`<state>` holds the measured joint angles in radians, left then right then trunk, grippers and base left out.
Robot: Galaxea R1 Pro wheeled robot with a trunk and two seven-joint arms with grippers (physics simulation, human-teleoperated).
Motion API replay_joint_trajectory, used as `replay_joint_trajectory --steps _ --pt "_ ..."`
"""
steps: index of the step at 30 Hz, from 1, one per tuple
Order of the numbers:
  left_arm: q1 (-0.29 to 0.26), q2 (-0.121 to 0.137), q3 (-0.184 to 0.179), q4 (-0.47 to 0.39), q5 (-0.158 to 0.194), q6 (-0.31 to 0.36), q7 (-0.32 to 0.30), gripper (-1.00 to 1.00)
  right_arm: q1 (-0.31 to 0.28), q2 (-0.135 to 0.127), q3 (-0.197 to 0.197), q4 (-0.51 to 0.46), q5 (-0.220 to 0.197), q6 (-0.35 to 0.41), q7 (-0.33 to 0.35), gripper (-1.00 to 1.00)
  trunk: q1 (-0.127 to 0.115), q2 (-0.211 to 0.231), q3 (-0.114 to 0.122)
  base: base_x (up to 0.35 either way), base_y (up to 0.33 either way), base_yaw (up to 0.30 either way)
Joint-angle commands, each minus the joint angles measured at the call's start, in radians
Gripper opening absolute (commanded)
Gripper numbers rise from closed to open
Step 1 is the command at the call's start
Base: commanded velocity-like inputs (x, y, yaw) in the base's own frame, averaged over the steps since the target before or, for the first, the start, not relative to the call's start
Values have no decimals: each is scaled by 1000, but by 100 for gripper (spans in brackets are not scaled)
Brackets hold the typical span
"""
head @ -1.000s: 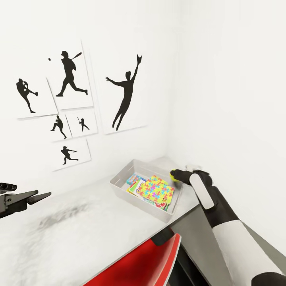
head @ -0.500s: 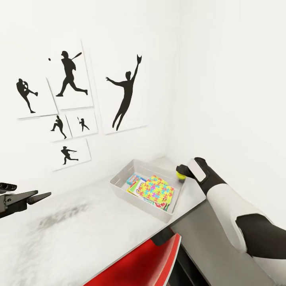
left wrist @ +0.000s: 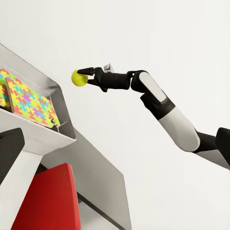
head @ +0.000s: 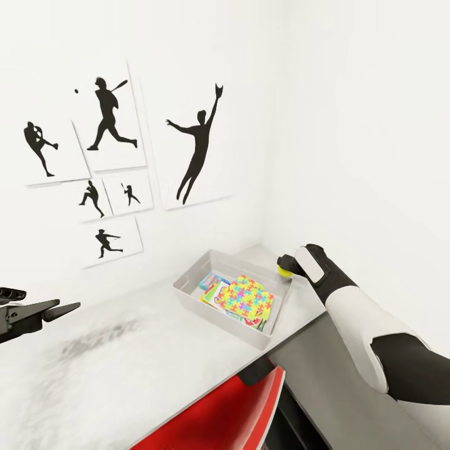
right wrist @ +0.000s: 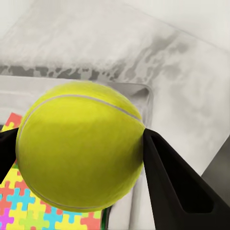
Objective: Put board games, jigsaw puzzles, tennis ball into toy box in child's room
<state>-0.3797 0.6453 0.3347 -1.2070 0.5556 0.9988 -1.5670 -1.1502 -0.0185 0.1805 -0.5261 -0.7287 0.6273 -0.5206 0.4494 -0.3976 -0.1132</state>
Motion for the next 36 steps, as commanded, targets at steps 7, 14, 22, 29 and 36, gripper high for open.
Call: replay_joint_trajectory --steps 7,14,22,29,36 --pt "-1 -3 -1 -11 4 12 -4 100 -2 -1 7 -3 -17 5 -7 -100 1 -2 -14 0 0 0" --pt "-14 -8 -11 -92 9 30 -4 100 -2 15 9 -37 -15 9 -12 -100 1 -2 -25 0 0 0" --pt "-115 -23 -35 -214 15 47 -4 100 -2 19 9 -95 -14 42 -14 -100 1 -2 -38 0 0 0" --pt "-191 -150 -94 -205 17 48 214 100 -2 19 9 -98 -14 45 -15 -100 1 -2 -50 0 0 0" --pt "-283 -225 -140 -72 14 46 279 100 -2 19 9 -99 -12 48 -16 -100 1 -2 -61 0 0 0"
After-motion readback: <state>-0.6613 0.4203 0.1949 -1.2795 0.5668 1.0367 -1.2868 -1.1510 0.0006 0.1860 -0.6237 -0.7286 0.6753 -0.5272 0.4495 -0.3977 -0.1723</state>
